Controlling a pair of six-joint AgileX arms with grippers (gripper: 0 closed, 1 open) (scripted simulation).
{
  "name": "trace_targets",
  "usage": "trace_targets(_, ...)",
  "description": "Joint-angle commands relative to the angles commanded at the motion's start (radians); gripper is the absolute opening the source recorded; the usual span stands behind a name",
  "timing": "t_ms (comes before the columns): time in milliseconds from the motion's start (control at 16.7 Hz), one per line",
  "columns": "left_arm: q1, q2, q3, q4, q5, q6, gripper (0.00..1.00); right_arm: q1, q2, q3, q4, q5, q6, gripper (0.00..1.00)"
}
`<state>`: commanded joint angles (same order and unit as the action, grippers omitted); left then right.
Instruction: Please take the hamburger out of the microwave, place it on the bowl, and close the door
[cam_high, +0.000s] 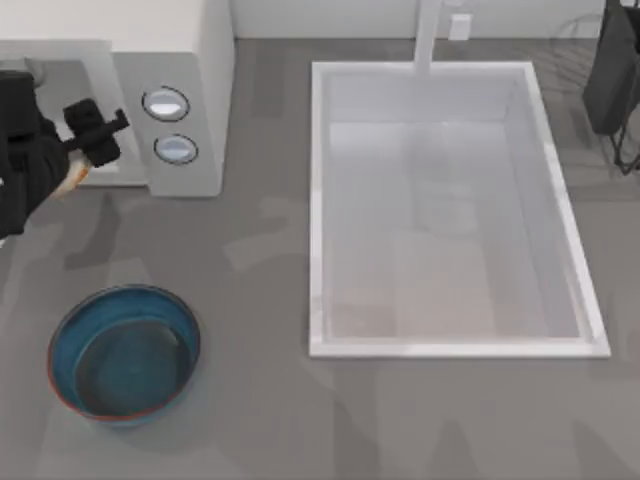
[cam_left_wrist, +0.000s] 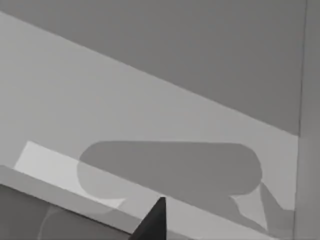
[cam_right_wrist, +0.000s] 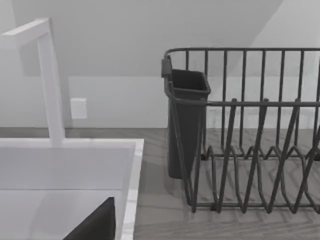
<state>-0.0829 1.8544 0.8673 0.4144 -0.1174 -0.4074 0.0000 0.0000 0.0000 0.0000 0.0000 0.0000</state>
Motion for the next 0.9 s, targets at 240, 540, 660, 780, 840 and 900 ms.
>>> trace_targets(240,-0.201,-0.005,0.052,-0.327,-0.244,-0.377,0.0,0.0,0.0,0.0,0.0,0.0,0.0,1.0)
trace_targets(540,-0.453,0.019,0.105,-0.764,-0.547,-0.881,0.0,0.0,0.0,0.0,0.0,0.0,0.0,1.0)
trace_targets(660,-0.543,0.041,0.115,-0.929,-0.653,-1.072,0.0,0.0,0.0,0.0,0.0,0.0,0.0,1.0)
trace_targets(780,-0.623,0.067,0.121,-1.082,-0.746,-1.248,0.0,0.0,0.0,0.0,0.0,0.0,0.0,1.0)
trace_targets(840,-0.659,0.081,0.122,-1.152,-0.787,-1.328,0.0,0.0,0.0,0.0,0.0,0.0,0.0,1.0)
trace_targets(900,-0.691,0.094,0.123,-1.216,-0.823,-1.401,0.0,0.0,0.0,0.0,0.0,0.0,0.0,1.0)
